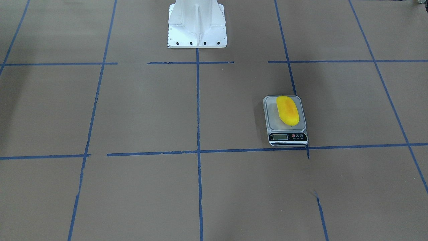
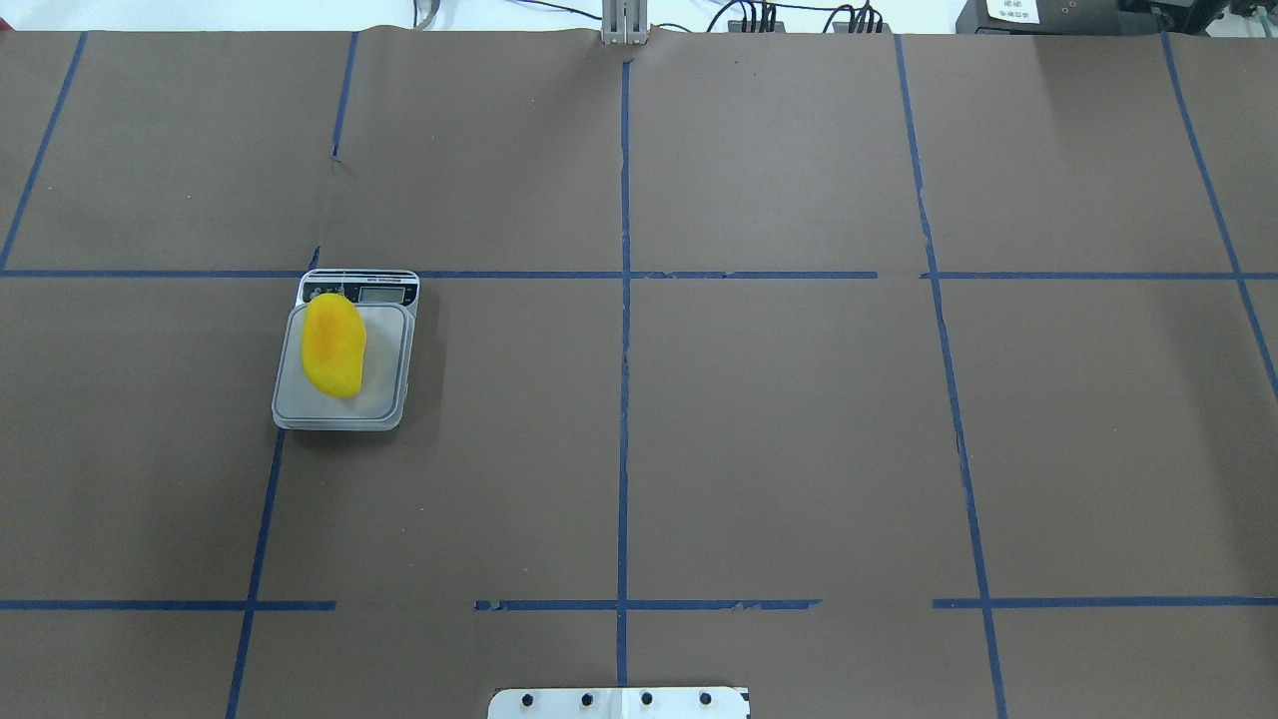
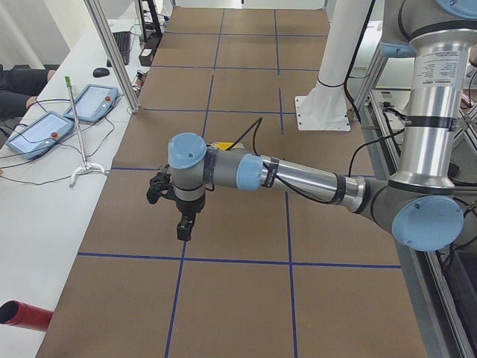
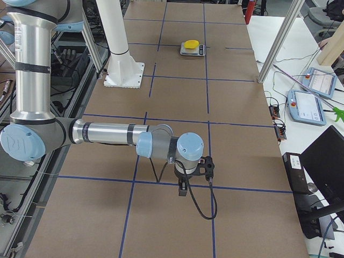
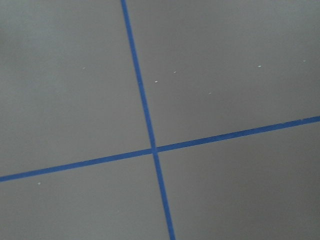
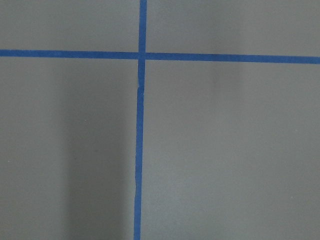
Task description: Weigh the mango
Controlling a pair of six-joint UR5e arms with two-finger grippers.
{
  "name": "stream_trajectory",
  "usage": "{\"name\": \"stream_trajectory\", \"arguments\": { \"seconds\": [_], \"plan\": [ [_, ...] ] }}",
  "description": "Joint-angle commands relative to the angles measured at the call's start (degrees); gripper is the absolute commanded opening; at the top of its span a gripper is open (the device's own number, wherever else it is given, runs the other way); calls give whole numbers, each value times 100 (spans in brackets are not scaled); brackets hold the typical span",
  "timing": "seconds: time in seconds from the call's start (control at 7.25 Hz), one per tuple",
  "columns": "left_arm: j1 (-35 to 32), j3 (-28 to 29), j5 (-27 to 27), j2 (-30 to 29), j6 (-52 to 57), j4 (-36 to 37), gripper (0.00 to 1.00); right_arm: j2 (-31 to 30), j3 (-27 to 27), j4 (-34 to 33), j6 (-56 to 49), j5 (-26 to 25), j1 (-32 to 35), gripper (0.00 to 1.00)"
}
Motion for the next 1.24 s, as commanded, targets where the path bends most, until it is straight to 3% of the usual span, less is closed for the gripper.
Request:
{"name": "stream_trajectory", "arguments": {
  "seconds": [0.0,0.28,0.41,1.1],
  "plan": [
    [-37,72,-74,205,-6,-187,100,1,0,0,0,0,0,100],
    [-54,159,-275,240,29,-108,100,1,0,0,0,0,0,100],
    [-141,360,-860,249,47,-108,100,1,0,0,0,0,0,100],
    [-159,432,-918,276,38,-64,100,1,0,0,0,0,0,100]
  ]
}}
